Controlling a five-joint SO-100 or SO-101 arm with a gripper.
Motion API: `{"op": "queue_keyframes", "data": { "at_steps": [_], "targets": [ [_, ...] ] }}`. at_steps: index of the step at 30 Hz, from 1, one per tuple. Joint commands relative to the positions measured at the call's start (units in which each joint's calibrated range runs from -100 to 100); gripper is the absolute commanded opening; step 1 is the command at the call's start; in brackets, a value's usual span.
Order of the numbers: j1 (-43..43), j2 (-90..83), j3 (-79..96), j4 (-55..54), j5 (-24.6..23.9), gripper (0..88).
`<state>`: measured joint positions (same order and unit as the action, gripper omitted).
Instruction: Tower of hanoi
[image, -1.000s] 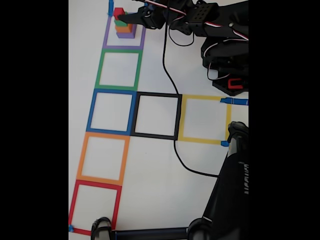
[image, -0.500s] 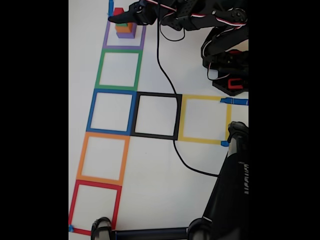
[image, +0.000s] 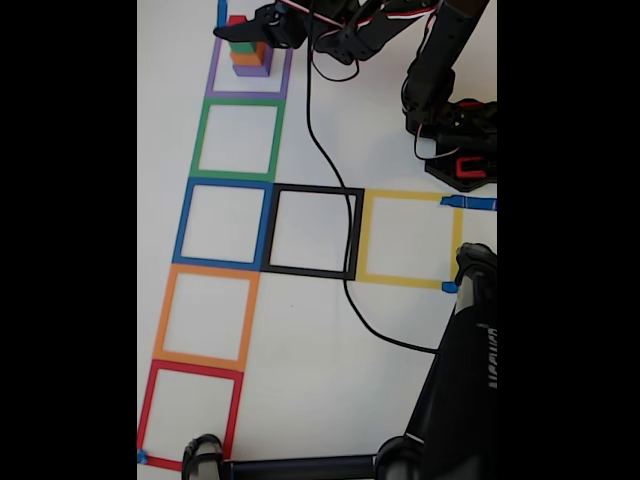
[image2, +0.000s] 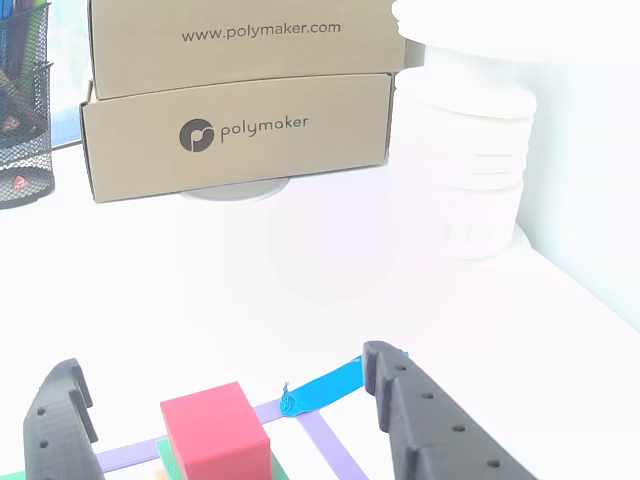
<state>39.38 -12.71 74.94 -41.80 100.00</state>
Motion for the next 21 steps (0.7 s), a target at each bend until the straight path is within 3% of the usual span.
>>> {"op": "queue_keyframes", "data": {
  "at_steps": [1, 21],
  "targets": [
    [-0.36, 3.06, -1.40, -6.22, 0.00, 31.6],
    [-3.71, 14.28, -3.40, -13.18, 0.00, 29.7]
  ]
}}
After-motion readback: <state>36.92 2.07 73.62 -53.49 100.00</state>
